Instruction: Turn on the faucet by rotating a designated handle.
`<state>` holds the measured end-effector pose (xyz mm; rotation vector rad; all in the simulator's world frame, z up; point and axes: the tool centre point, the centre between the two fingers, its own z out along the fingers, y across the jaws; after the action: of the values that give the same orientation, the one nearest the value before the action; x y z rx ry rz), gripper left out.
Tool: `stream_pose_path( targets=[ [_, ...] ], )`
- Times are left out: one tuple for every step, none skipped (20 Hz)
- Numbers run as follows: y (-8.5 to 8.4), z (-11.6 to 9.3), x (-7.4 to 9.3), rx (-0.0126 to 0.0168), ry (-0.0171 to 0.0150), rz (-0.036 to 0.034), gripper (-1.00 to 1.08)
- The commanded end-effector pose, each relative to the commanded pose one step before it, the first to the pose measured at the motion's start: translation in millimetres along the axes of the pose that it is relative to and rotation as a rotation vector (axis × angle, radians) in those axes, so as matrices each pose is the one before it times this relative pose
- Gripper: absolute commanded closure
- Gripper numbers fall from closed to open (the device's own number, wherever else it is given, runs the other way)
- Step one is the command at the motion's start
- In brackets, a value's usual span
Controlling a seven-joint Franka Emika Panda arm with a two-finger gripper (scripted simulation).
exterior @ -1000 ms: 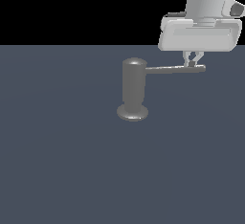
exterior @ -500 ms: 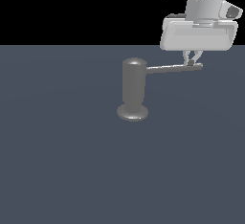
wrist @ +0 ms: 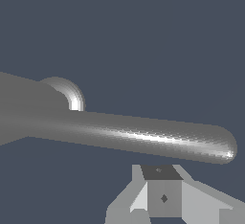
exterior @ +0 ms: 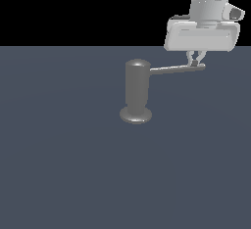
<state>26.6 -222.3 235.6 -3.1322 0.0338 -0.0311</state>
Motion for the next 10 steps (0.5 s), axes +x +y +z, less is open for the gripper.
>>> stream_pose_path(
  targets=[
    [-0.91,0.99,8.77,-0.00194,0.00279,-0.00127,1.08],
    [0.17,0.36,2.8,-0.00018,-0.00055,0.00105,1.08],
    [0.06,0.3,2.79,-0.00015,-0.00045,0.00085,1.08],
    [0.0,0.27,2.78,-0.00013,-0.00039,0.00074,1.08],
    [0.07,0.3,2.75,-0.00015,-0.00045,0.00085,1.08],
    [0.07,0.3,2.73,-0.00015,-0.00045,0.00085,1.08],
    [0.08,0.3,2.71,-0.00015,-0.00045,0.00085,1.08],
    [-0.06,0.23,2.71,-0.00011,-0.00032,0.0006,1.08],
    [0.09,0.3,2.67,-0.00015,-0.00045,0.00085,1.08],
    [0.02,0.26,2.66,-0.00013,-0.00039,0.00074,1.08]
  ],
)
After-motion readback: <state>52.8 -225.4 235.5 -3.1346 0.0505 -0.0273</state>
